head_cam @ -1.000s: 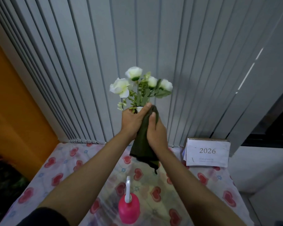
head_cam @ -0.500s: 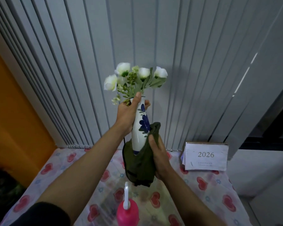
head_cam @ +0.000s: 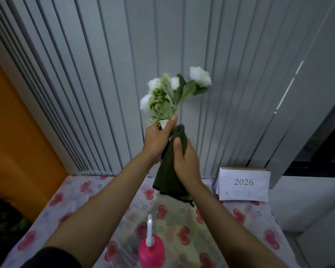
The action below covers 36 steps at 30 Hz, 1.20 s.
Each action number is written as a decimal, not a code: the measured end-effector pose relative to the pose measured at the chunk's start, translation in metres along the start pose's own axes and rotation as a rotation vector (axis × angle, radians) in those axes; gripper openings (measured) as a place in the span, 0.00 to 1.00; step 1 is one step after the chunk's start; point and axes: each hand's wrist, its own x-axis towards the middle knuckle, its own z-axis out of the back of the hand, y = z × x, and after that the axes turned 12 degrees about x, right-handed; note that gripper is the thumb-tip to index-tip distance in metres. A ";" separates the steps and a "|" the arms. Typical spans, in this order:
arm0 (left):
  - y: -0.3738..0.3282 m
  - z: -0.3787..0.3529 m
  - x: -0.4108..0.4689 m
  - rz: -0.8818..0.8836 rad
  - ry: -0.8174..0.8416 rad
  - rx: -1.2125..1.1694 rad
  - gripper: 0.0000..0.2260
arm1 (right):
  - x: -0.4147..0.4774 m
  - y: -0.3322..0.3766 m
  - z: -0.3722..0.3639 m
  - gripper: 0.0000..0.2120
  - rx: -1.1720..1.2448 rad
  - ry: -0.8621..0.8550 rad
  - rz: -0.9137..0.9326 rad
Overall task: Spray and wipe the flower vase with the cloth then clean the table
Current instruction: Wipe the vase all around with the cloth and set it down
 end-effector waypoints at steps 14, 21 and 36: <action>0.003 0.010 0.003 0.014 -0.023 -0.145 0.21 | -0.053 -0.042 -0.004 0.29 0.092 0.010 -0.074; 0.013 0.010 -0.005 0.013 0.008 0.009 0.20 | -0.020 -0.018 -0.007 0.27 -0.085 0.016 0.040; 0.012 0.025 0.000 0.014 0.089 -0.037 0.26 | -0.067 -0.050 -0.016 0.33 0.370 -0.006 -0.422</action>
